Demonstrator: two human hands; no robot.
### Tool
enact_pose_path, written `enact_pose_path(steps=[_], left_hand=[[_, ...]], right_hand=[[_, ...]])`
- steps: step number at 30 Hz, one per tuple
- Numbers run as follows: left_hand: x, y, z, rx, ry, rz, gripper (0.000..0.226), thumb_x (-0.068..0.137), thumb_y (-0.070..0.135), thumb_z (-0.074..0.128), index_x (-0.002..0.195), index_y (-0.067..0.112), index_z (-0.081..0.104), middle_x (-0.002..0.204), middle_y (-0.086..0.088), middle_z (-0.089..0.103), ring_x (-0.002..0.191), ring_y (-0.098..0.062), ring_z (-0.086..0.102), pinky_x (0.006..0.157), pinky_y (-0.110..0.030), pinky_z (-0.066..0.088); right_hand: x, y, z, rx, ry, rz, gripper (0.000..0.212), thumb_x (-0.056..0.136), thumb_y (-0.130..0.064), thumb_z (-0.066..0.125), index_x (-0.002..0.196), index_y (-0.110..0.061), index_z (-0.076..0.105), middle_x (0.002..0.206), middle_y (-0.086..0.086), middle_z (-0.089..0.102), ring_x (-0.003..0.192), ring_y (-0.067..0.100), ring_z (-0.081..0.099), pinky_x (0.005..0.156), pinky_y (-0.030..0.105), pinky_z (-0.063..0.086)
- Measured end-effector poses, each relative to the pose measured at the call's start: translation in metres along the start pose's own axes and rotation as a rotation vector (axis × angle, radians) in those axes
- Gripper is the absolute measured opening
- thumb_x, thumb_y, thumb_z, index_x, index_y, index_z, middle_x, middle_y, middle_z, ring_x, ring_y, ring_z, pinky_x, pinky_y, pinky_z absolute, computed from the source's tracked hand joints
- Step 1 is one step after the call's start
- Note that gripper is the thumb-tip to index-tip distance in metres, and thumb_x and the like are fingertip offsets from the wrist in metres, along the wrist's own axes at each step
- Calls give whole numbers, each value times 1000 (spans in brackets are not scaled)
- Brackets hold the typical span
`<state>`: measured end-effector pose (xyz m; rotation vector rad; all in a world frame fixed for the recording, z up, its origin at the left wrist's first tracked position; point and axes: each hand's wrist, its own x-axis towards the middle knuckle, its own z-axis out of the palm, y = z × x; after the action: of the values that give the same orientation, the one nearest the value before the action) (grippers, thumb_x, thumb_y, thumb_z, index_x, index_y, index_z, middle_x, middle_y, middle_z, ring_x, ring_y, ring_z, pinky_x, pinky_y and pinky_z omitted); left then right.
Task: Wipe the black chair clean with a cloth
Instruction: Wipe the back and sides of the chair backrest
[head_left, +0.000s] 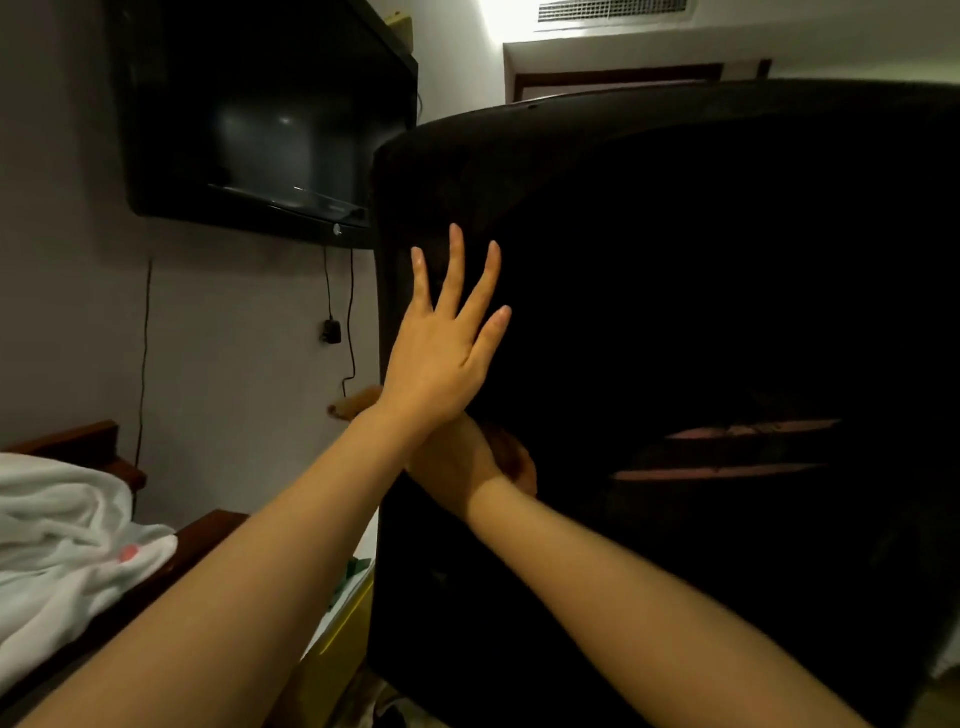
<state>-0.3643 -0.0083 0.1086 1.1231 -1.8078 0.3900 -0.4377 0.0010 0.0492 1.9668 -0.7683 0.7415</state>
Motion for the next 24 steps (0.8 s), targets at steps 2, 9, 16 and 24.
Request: enact_pose_path(steps=[2, 9, 16, 24], left_hand=[[-1, -2, -1, 49, -3, -6, 58, 87, 56, 11, 137, 39, -13, 154, 7, -18, 133, -20, -25, 105, -28, 3], [-3, -1, -14, 195, 37, -3, 63, 85, 56, 11, 145, 36, 6, 158, 2, -2, 144, -28, 1, 111, -43, 19], [17, 55, -15, -3, 369, -80, 54, 95, 41, 35, 144, 20, 28, 156, -7, 15, 144, -22, 13, 113, -39, 17], [27, 108, -10, -197, 201, -190, 72, 91, 54, 39, 148, 32, 1, 156, -7, -18, 143, -32, -14, 110, -61, 2]], right_hand=[[-34, -23, 33, 189, -362, 143, 32, 84, -22, 41, 85, -14, 72, 87, 2, 70, 82, 17, 64, 53, 19, 17], [-90, -12, 51, 223, -490, -234, 29, 70, -28, 43, 72, -19, 71, 76, -3, 69, 66, 15, 63, 59, 26, 35], [-13, 93, -42, -239, 183, -42, 28, 71, -15, 43, 68, -13, 71, 82, 6, 69, 64, 21, 61, 52, 26, 41], [-175, 20, 47, 39, -258, -390, 36, 74, -22, 39, 54, -22, 69, 74, -10, 70, 64, 9, 60, 59, 25, 24]])
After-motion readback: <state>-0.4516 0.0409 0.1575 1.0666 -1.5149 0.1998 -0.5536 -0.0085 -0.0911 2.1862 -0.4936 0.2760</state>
